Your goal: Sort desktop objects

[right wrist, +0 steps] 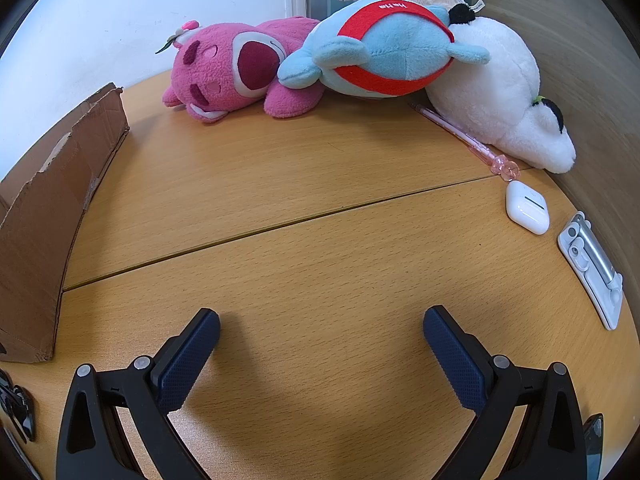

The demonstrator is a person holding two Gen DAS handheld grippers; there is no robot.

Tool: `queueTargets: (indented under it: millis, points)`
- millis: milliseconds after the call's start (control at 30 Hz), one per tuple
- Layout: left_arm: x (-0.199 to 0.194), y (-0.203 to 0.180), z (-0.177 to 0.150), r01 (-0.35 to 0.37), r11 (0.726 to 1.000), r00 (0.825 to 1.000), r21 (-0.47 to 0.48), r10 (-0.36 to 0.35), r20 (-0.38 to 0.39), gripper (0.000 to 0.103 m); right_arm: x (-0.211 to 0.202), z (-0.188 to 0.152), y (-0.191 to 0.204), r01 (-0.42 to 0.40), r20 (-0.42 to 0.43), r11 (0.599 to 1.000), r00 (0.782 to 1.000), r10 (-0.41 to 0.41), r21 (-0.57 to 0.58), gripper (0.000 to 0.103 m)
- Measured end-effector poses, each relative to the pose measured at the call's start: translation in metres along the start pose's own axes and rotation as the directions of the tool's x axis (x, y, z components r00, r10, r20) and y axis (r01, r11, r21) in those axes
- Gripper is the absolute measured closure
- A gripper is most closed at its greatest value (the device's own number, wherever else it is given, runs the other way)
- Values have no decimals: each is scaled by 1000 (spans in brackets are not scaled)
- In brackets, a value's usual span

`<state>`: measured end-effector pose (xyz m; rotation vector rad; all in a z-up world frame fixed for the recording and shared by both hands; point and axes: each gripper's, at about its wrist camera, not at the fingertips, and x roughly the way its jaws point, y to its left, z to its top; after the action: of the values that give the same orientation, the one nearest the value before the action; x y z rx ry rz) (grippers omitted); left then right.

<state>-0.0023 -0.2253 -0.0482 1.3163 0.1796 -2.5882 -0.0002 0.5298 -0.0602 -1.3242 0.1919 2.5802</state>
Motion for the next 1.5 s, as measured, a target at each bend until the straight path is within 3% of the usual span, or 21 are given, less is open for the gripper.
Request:
queueTargets:
  millis: [1100, 1167, 1233, 1367, 1500]
  points:
    - [-6, -3, -4, -18, 999, 1000, -28, 18, -15, 0, -2, -1, 1, 11, -15, 1000, 1000, -11, 17, 0]
    - [-24, -7, -12, -14, 1000, 1000, -4, 14, -2, 2, -7, -6, -1, 21, -49, 999, 999, -19, 30, 0]
    - [-58, -16, -20, -2, 999, 998, 33, -1, 68, 2, -18, -18, 0, 17, -61, 1000, 998, -16, 23, 0]
    - [-135, -43, -33, 83, 989, 976, 122, -105, 192, 1, -72, -38, 20, 68, 89, 991, 994, -57, -118, 0]
    - [-185, -78, -45, 151, 969, 951, 197, -197, 239, 1, -145, -49, 55, 43, 264, 967, 964, 26, -251, 0]
